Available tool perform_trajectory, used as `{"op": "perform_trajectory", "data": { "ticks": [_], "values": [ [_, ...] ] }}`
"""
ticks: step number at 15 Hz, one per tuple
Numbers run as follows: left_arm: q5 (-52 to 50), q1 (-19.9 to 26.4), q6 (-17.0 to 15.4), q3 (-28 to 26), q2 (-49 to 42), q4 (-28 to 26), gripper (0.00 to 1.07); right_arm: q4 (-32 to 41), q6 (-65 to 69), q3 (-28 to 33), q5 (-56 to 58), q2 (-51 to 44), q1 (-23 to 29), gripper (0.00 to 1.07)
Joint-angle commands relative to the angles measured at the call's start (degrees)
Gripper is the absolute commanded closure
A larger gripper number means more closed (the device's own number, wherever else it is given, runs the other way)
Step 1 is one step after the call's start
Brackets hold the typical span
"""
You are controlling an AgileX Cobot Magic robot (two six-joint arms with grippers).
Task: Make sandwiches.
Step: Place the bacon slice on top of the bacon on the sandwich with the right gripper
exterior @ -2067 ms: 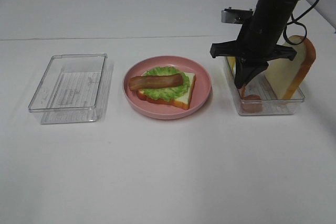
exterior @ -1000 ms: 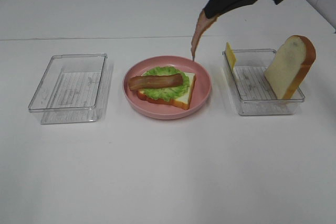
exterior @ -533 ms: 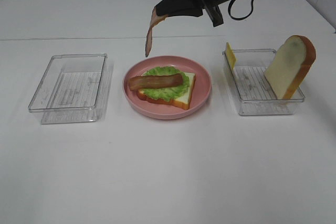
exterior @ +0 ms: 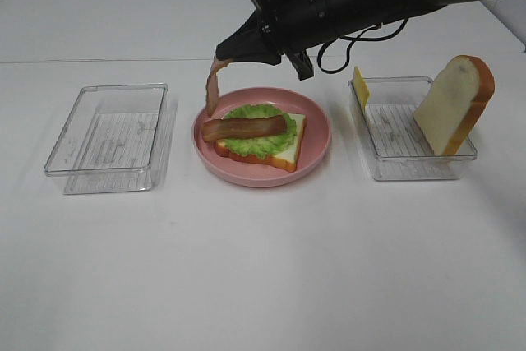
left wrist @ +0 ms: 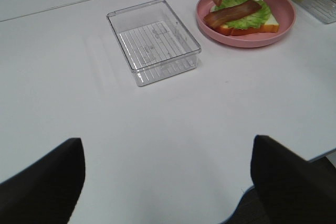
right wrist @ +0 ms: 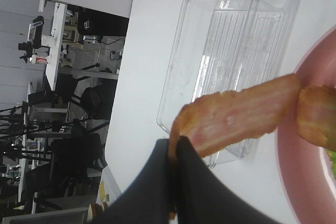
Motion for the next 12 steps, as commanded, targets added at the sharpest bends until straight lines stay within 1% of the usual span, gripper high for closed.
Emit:
{"op": "perform_trajectory", "data": {
  "ticks": [1, 3, 6, 7, 8, 9, 10, 12],
  "values": [
    [-0.29, -0.06, -0.06, 0.00, -1.26, -0.34, 0.25, 1.26, -0.74, -0.23, -0.92, 0.40, 0.11, 1.07],
    [-0.29, -0.06, -0.06, 0.00, -1.26, -0.34, 0.25, 0.23, 0.00, -0.23, -1.03, 0.40, 0.11, 1.07],
    [-0.29, -0.06, -0.06, 0.00, -1.26, -0.34, 0.25, -6.30, 6.36, -0.23, -2.23, 0.40, 0.06, 1.07],
    [-0.29, -0.06, -0.06, 0.00, -1.26, -0.34, 0.25, -6.65, 6.59, -0.23, -2.23, 0.40, 0.06, 1.07],
    [-0.29, -0.06, -0.06, 0.00, -1.26, -0.34, 0.25, -5.21, 6.13, -0.23, -2.06, 0.23, 0.06, 1.07],
    [-0.29, -0.06, -0.06, 0.00, -1.26, -0.34, 0.25, -2.18, 4.70, -0.23, -1.78, 0.11, 0.06, 1.07],
    [-0.29, -0.06, -0.06, 0.00, -1.26, -0.34, 0.25, 2.58, 2.23, -0.23, -1.89, 0.23, 0.11, 1.07],
    [-0.29, -0.06, -0.06, 0.00, -1.26, -0.34, 0.25, 4.76, 1.20, -0.23, -2.75, 0.69, 0.11, 1.07]
  ]
}}
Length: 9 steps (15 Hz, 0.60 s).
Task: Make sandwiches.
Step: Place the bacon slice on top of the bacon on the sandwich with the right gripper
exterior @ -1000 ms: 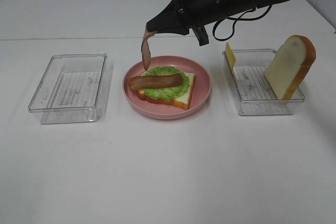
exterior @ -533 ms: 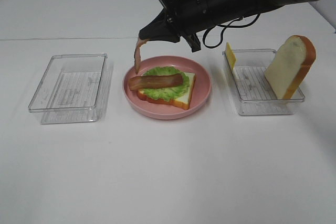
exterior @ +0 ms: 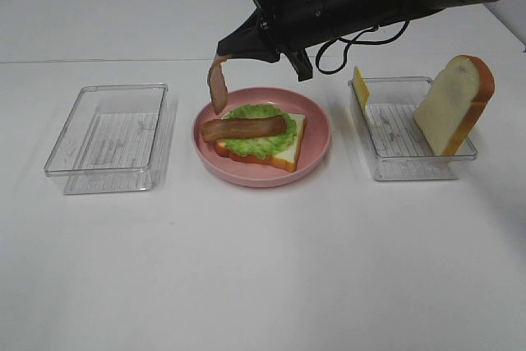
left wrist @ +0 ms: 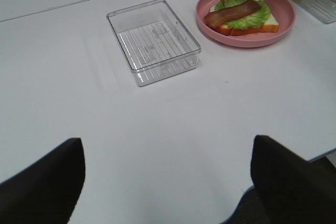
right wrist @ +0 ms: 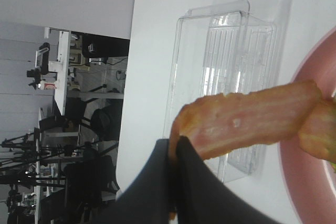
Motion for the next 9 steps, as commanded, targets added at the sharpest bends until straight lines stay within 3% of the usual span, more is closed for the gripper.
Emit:
{"op": "perform_trajectory", "data": {
  "ticks": [1, 6, 7, 9],
  "values": [
    [-0.29, -0.06, -0.11, 0.00, -1.26, -0.34, 0.25, 1.95, -1.55, -0.23, -0.11, 0.46, -0.06, 1.07],
    [-0.29, -0.06, -0.11, 0.00, -1.26, -0.34, 0.25, -0.74, -1.38, -0.17, 1.09, 2.81, -0.11, 1.07],
    [-0.29, -0.06, -0.11, 0.00, -1.26, -0.34, 0.25, -3.61, -1.09, -0.17, -0.29, 2.46, -0.17, 1.07],
    [-0.29, -0.06, -0.11, 0.00, -1.26, -0.34, 0.25, -15.93, 7.68, -0.17, -2.58, 1.55, -0.17, 1.07]
  ]
}}
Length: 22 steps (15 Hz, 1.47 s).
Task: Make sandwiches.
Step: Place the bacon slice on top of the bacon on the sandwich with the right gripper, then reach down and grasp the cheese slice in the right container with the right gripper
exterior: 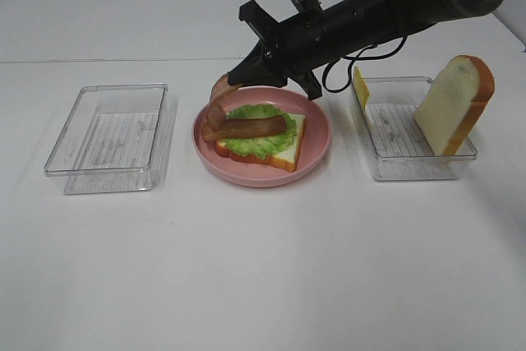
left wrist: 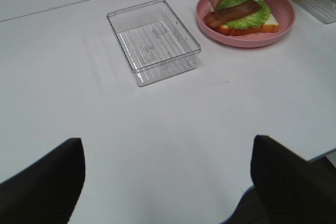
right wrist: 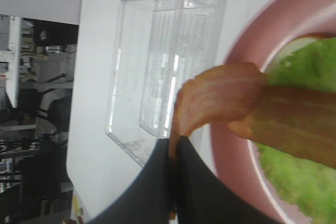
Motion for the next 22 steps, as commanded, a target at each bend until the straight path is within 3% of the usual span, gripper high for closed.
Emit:
{"op": "perform_trajectory", "data": {
  "ticks": [1, 7, 11, 14, 15, 16, 17, 18, 22],
  "values": [
    [-0.29, -0.06, -0.11, 0.00, -1.26, -0.34, 0.25, -8.08, 4.81, -0.17, -0.63, -0.97, -0.17, 1.07],
    [-0.29, -0.06, -0.11, 0.00, -1.26, -0.34, 0.25, -25.61, 15.07, -0.17, -3.44, -4.93, -0.17, 1.07],
    [-0.29, -0.06, -0.11, 0.00, -1.26, -0.34, 0.25, -31.00, 17.19, -0.17, -2.69, -4.93, -0.11, 1.06],
    [-0.29, -0.06, -0.11, 0.00, -1.26, -0.34, 0.25, -32.31, 17.19, -0.17, -2.18, -4.93, -0.11, 0.89],
    [-0.29, -0.06, -0.11, 0.00, -1.26, -0.34, 0.25, -32.31, 17.19, -0.17, -1.26, -4.93, -0.11, 0.75],
    [-0.29, -0.06, -0.11, 0.00, -1.26, -0.34, 0.25, -32.31, 17.13, -0.17, -0.63, -4.93, -0.11, 0.68],
    [-0.29, -0.06, -0.11, 0.00, -1.26, -0.34, 0.25, -32.31, 16.67, -0.23, 0.69, -4.93, -0.11, 0.50],
    [-0.29, -0.06, -0.11, 0.00, -1.26, -0.34, 0.25, -32.31, 15.30, -0.23, 1.60, -4.98, -0.11, 0.42],
    [-0.29, -0.06, -0.11, 0.00, -1.26, -0.34, 0.25, -34.72, 13.69, -4.81, 5.33, -7.79, -0.11, 0.42]
  ]
}}
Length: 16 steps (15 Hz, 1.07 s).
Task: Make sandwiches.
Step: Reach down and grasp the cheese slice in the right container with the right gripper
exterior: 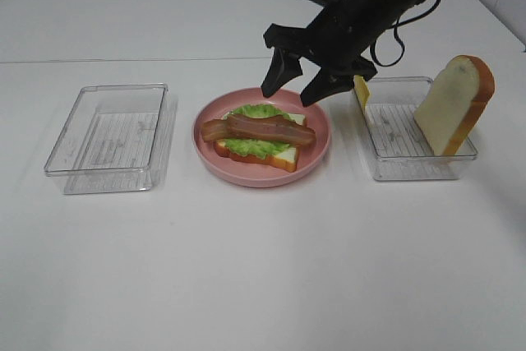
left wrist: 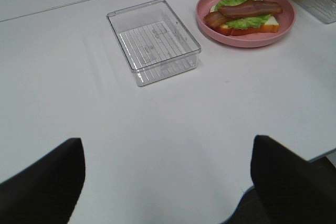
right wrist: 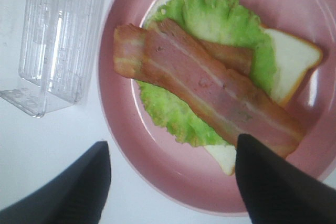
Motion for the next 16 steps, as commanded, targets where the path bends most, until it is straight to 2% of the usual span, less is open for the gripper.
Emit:
{"op": "perform_trajectory", "data": {
  "ticks": [1, 2, 5, 7, 9, 12, 16],
  "values": [
    [-0.29, -0.06, -0.11, 0.00, -1.26, -0.34, 0.25, -3.15, -0.46, -2.29, 1.09, -2.86, -0.11, 0.42],
    [-0.29, -0.06, -0.11, 0.00, -1.26, -0.34, 0.25, -4.64, 0.11, -2.81, 1.20, -3.32, -0.11, 0.42],
    [-0.29, -0.06, -0.11, 0.00, -1.26, -0.34, 0.25, -18.74, 8.19, -6.53, 3.27, -4.13, -0.11, 0.38],
    [-0.29, -0.06, -0.11, 0.00, -1.26, -0.34, 0.25, -28.59, 13.64, -6.99, 3.04, -4.13, -0.11, 0.37],
    [-0.29, -0.06, -0.11, 0.00, -1.26, -0.34, 0.25, -34.38, 16.62, -6.99, 2.18, -3.44, -0.11, 0.37],
    [-0.29, -0.06, -0.11, 0.00, -1.26, -0.34, 0.25, -35.12, 16.79, -6.99, 1.20, -0.97, -0.46, 0.38],
    [-0.29, -0.06, -0.11, 0.00, -1.26, -0.34, 0.25, -32.66, 17.36, -8.19, 0.92, 2.64, -3.04, 0.38]
  ]
}}
